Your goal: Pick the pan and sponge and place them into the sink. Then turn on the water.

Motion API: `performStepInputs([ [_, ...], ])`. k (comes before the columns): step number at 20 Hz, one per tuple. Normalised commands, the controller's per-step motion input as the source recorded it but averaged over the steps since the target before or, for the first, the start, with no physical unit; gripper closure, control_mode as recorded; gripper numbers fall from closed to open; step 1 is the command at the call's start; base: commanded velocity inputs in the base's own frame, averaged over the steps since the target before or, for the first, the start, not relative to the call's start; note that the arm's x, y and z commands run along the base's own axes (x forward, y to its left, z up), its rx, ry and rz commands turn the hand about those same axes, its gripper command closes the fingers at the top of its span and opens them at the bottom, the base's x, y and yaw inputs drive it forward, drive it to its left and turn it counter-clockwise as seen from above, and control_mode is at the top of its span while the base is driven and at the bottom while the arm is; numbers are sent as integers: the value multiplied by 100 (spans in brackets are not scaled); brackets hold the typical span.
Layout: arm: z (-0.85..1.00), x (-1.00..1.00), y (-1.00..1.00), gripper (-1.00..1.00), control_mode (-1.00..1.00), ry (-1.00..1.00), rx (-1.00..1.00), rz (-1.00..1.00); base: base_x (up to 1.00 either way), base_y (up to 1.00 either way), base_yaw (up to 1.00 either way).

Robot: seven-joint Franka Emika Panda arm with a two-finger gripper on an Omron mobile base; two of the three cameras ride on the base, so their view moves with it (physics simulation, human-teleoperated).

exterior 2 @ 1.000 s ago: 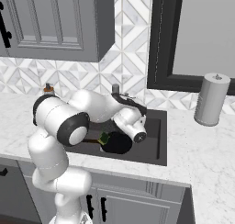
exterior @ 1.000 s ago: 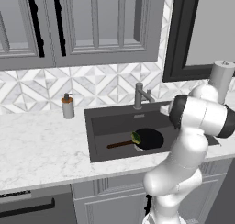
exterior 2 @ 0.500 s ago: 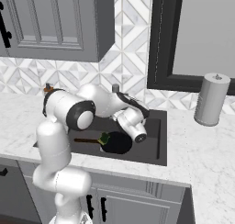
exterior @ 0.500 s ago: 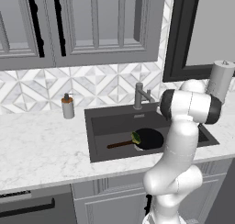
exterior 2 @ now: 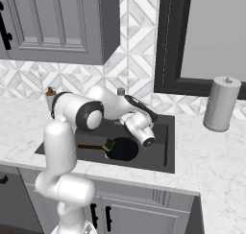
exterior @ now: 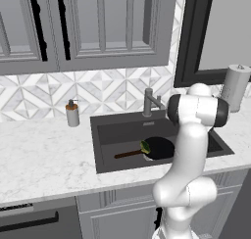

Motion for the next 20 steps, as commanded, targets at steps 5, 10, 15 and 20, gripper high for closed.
performStepInputs([
  [5, 0, 31, 0, -100, -100, 0, 2, 0, 0, 0, 0],
  [10, 0, 26, 0, -100, -100, 0, 0, 0, 0, 0, 0],
  [15, 0, 24, 0, -100, -100, 0, 0, 0, 0, 0, 0],
  [20, 0, 23, 4, -100, -100, 0, 0, 0, 0, 0, 0],
])
